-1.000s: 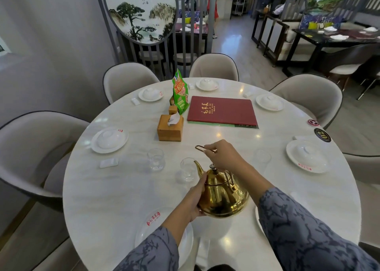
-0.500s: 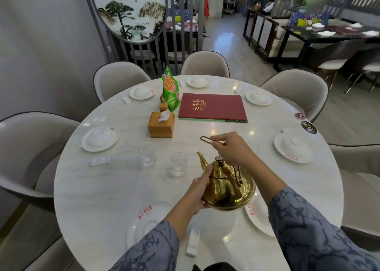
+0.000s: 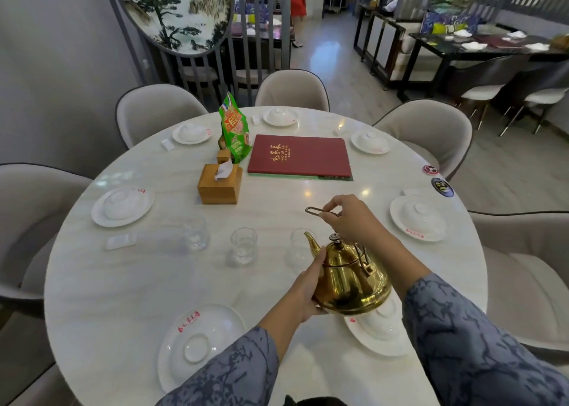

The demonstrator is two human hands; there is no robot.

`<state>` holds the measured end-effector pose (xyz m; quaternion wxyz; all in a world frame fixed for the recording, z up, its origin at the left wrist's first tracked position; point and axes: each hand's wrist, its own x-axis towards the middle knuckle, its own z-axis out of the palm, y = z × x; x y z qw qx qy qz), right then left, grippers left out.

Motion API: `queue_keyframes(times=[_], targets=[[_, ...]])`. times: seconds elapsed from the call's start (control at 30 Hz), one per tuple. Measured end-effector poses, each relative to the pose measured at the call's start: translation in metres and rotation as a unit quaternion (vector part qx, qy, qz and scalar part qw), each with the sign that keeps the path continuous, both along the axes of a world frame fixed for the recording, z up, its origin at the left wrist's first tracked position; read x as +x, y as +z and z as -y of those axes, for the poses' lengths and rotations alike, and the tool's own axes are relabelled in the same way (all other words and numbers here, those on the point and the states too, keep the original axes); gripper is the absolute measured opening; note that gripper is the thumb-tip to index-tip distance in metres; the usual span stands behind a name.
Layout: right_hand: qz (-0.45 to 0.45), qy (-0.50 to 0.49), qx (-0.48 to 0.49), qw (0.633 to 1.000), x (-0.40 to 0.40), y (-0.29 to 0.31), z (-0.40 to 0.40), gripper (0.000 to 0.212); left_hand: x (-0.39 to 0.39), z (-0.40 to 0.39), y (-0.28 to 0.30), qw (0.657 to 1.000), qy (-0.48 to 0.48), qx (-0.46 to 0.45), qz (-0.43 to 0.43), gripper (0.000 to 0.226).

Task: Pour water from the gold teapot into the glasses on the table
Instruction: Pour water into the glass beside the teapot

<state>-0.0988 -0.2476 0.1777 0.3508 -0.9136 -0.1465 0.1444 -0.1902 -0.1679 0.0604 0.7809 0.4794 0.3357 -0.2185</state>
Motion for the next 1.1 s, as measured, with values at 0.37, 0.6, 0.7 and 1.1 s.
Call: queue_keyframes(times=[0.37, 0.6, 0.7, 1.1], targets=[[-0.022, 0.031, -0.048, 0.998, 0.029, -0.005, -0.008, 0.022, 0.013, 0.012, 0.004, 0.997, 0.016, -0.059, -0.046, 0.086], [-0.046, 0.042, -0.066, 0.996, 0.039, -0.002, -0.015, 0.023, 0.017, 0.017, 0.007, 0.993, 0.03, -0.089, -0.064, 0.085], [-0.049, 0.048, -0.075, 0.995, 0.041, 0.001, -0.017, 0.023, 0.018, 0.017, 0.01, 0.992, 0.038, -0.098, -0.068, 0.085], [-0.058, 0.046, -0.08, 0.994, 0.049, 0.005, -0.021, 0.026, 0.021, 0.02, 0.021, 0.993, 0.039, -0.095, -0.06, 0.082]])
